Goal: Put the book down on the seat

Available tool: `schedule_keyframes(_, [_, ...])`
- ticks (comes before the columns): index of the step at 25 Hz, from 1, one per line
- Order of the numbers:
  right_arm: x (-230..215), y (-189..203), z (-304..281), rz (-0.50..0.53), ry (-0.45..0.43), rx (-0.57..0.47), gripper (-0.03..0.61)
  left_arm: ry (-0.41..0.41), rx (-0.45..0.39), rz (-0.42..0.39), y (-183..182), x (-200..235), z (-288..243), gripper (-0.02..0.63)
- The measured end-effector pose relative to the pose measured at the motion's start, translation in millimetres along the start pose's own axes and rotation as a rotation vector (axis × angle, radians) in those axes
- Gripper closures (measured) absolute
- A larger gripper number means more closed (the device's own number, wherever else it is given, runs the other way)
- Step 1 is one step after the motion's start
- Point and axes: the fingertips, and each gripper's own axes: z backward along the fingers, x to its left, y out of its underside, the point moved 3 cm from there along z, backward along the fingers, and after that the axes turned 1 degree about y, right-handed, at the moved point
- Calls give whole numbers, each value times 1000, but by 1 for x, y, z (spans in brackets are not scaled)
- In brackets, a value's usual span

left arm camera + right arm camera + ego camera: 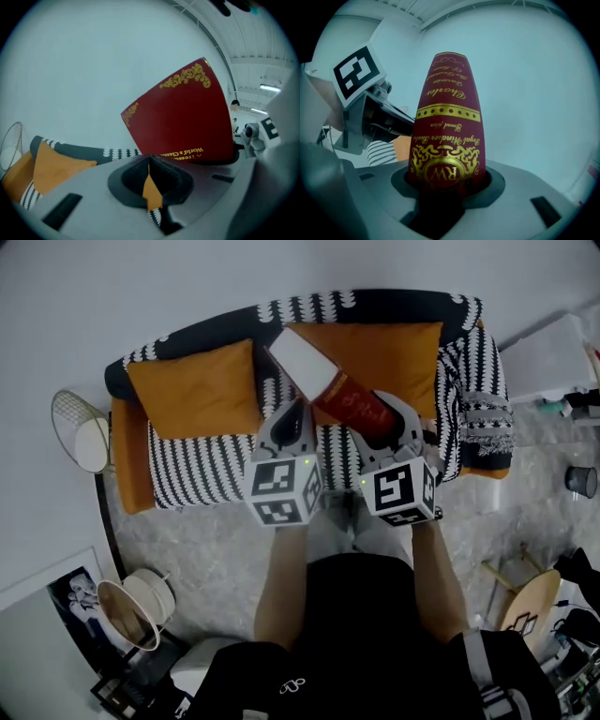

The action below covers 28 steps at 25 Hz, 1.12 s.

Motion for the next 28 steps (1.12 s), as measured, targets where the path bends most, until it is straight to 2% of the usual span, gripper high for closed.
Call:
schedule_keyframes(5, [21, 41, -14, 49, -66, 96, 367, 8, 71, 26, 40, 2, -8, 600])
schedule_keyframes(12, [52, 106, -31, 226, -163, 254, 367, 13, 162, 93, 98, 5, -18, 600])
schedule_keyframes(20, [71, 178, -60, 304, -265, 391, 367, 4, 266, 158, 165, 14, -31, 600])
schedule_keyframes(24, [88, 213, -72, 358, -354, 462, 367, -25, 325, 210, 198, 26, -32, 600])
schedule_keyframes(28, [94, 254, -91, 386, -412, 507, 367, -43, 347, 243, 225, 33, -50, 600])
